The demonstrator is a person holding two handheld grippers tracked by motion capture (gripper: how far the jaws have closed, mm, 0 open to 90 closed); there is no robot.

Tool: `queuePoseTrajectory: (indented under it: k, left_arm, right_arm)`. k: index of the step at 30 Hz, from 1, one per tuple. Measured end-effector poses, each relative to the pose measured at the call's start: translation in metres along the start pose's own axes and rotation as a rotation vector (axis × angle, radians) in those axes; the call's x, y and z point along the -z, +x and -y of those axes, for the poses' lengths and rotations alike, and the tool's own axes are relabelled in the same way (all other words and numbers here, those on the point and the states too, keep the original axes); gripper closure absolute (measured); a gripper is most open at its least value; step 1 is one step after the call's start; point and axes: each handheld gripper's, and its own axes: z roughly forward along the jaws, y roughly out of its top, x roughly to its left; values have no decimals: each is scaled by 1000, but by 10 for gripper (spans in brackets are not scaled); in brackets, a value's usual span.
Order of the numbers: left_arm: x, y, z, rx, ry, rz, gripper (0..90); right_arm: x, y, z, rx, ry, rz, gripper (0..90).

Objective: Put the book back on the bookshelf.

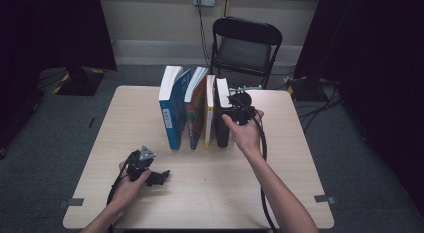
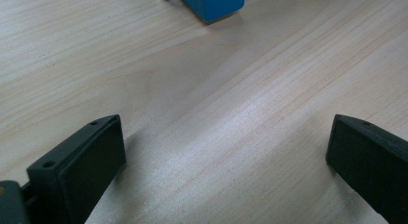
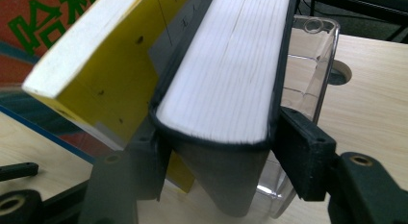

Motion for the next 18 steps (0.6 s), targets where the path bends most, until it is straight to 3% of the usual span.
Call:
queuePoseTrajectory:
  k: [4, 12, 18]
  left_arm:
    - [0, 0, 0, 0, 0, 0, 0]
    - [0, 0, 0, 0, 0, 0, 0]
    - [0, 0, 0, 0, 1, 0, 0]
  right_arm:
    - [-2, -4, 8, -7, -43, -29, 411]
    - [-15, -4, 25, -14, -72, -21, 418]
    - [-13, 0, 24, -33, -90, 6, 440]
